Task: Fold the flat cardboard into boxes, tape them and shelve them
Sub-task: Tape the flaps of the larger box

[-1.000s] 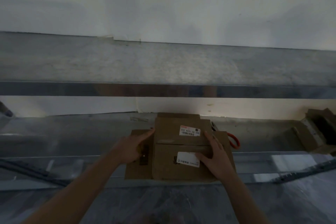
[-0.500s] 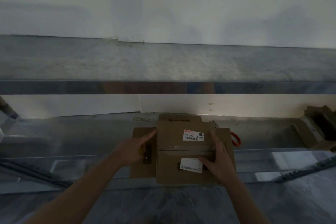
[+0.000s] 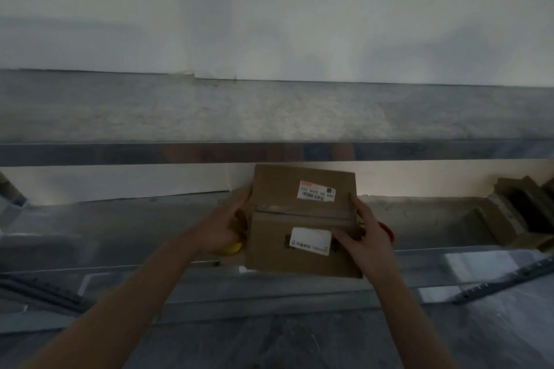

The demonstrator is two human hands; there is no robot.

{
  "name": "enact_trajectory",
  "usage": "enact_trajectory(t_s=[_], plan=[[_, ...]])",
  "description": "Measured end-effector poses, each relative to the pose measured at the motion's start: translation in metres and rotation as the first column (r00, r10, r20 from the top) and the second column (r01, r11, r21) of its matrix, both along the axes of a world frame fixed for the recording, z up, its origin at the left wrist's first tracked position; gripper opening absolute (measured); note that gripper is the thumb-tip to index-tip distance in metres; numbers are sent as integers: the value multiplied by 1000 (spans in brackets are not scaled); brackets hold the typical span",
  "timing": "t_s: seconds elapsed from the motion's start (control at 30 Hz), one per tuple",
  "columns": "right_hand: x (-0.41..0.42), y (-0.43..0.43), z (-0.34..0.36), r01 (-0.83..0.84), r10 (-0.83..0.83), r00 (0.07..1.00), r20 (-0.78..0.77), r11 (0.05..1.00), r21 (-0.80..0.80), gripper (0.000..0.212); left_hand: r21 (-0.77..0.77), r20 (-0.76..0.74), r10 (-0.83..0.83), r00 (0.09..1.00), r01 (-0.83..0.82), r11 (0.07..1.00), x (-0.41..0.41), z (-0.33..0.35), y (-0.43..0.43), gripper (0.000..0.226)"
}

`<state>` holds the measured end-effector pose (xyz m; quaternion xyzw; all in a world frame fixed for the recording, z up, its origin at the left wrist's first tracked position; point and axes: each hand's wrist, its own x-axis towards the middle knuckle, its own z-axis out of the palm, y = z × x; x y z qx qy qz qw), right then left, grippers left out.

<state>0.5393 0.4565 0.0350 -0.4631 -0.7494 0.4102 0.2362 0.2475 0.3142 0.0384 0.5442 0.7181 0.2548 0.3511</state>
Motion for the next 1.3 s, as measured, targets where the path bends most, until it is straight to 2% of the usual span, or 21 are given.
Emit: enact_trajectory(t_s=[0.1, 0.3, 0.47, 0.63, 0.77, 1.0, 1.13, 1.2, 1.3], plan=[[-14, 11, 28, 13, -9, 998, -61, 997, 76, 72, -18, -71, 41, 997, -42, 999, -14, 28, 11, 110], [-38, 33, 51, 33, -28, 998, -56, 995, 91, 58, 11, -78, 115, 990, -114, 993, -30, 57, 18, 76], [-53, 38, 28, -20, 19, 997, 80, 1000, 2, 64, -148, -47, 87, 995, -93, 985, -25, 36, 13, 108], [-52, 37, 19, -32, 39, 994, 102, 997, -67, 60, -144, -15, 125, 992, -126, 982, -28, 17, 6, 111], [-50, 32, 18, -77, 89, 989, 114, 992, -100, 68, -153, -27, 128, 991, -131, 980, -28, 13, 6, 114], [-41, 16, 9, -110, 116, 993, 24, 979, -173, 71, -171, -45, 117, 992, -124, 977, -24, 5, -5, 111], [-42, 12, 6, -103, 111, 993, 42, 984, -146, 70, -175, -36, 115, 993, -120, 977, -23, 4, -9, 110], [-42, 12, 11, -103, 101, 995, -20, 982, -161, 66, -151, -6, 120, 993, -120, 981, -23, 7, -9, 109], [-42, 20, 28, -59, 51, 993, -110, 996, -70, 59, -64, 36, 152, 988, -150, 987, -31, 20, -5, 108]])
